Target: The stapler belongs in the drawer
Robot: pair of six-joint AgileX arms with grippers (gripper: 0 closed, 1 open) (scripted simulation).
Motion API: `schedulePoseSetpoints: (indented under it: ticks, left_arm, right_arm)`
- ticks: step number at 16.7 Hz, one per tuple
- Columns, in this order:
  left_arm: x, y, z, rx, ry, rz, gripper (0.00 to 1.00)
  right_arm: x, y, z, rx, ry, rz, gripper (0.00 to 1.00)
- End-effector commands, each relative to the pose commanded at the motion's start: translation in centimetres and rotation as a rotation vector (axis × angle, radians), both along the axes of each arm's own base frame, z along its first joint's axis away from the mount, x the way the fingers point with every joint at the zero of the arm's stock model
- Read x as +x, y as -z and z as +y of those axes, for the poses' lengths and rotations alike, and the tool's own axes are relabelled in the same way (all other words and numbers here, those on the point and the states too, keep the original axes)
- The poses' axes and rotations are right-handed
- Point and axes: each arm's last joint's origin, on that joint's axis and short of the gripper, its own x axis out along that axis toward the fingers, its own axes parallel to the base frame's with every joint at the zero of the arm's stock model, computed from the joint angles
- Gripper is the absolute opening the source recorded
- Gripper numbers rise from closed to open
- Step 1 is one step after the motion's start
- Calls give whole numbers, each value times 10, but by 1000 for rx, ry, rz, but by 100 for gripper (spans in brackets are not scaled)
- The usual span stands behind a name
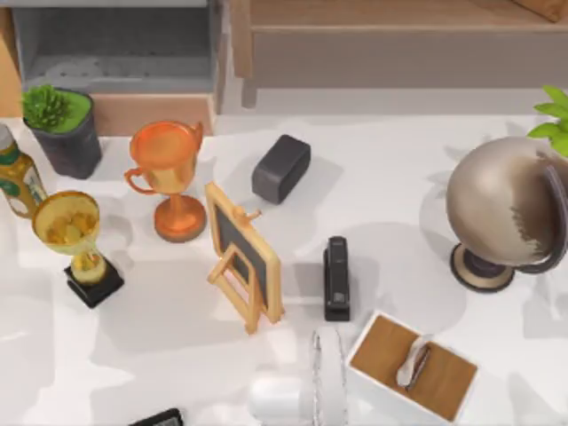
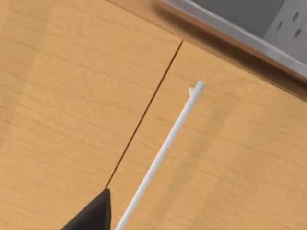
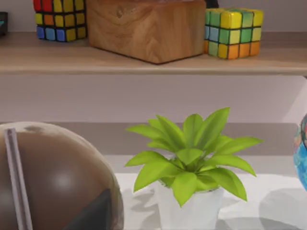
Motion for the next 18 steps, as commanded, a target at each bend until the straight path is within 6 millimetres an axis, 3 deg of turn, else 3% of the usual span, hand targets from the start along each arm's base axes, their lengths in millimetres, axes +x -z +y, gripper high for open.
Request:
schedulePoseSetpoints:
  ticks: [5, 10, 12, 18]
  left_arm:
    - [57, 62, 50, 275, -2, -20, 100]
    - [76, 119, 81, 433, -4, -17, 100]
    - [78, 128, 86, 455, -4, -16, 100]
    - [79, 129, 84, 453, 0, -13, 100]
  right_arm:
    - [0, 0, 0, 0, 0, 0, 100]
    - [0, 0, 0, 0, 0, 0, 100]
    - [0, 0, 0, 0, 0, 0, 100]
    - [0, 0, 0, 0, 0, 0, 100]
